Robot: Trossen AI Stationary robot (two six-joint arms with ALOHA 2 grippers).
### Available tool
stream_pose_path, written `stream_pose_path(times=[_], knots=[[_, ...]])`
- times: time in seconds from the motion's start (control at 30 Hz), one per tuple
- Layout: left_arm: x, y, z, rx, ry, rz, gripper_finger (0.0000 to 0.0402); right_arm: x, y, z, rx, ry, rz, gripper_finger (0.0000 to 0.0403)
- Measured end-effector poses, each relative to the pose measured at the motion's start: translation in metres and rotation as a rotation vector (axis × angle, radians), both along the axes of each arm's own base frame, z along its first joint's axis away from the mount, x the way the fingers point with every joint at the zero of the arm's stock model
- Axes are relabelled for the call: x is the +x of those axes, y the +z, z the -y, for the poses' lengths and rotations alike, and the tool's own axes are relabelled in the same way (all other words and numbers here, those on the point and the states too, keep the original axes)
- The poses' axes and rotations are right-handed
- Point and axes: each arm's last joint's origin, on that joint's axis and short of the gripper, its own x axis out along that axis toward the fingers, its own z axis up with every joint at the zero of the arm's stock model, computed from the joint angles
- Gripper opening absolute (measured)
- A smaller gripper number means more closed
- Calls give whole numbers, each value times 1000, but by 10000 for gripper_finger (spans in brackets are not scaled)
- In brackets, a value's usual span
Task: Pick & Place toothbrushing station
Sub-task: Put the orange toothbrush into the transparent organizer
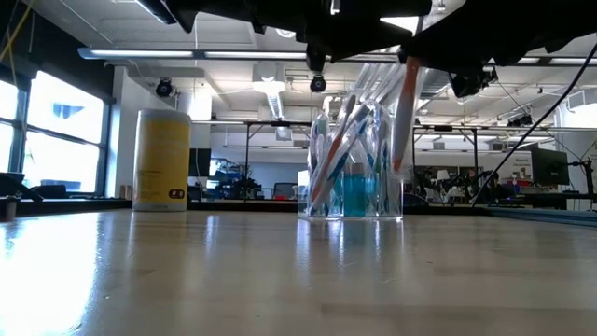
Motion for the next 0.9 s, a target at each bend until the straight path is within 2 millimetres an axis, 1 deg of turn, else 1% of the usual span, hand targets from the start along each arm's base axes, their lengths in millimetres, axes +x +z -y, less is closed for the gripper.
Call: stream_pose_path(times=[0.4, 0.7, 0.83, 0.9], knots=[[1, 5, -3, -5, 72, 48, 214, 0, 0, -1, 5, 29, -2, 21], [0, 5, -3, -3, 68, 41, 214, 1, 0, 1, 4, 22, -2, 21], [8, -3, 0, 1, 57, 20, 214, 1, 0, 1, 4, 23, -2, 21], [17, -3, 3, -2, 37, 26, 214, 1, -1, 1, 1, 24, -8, 21]])
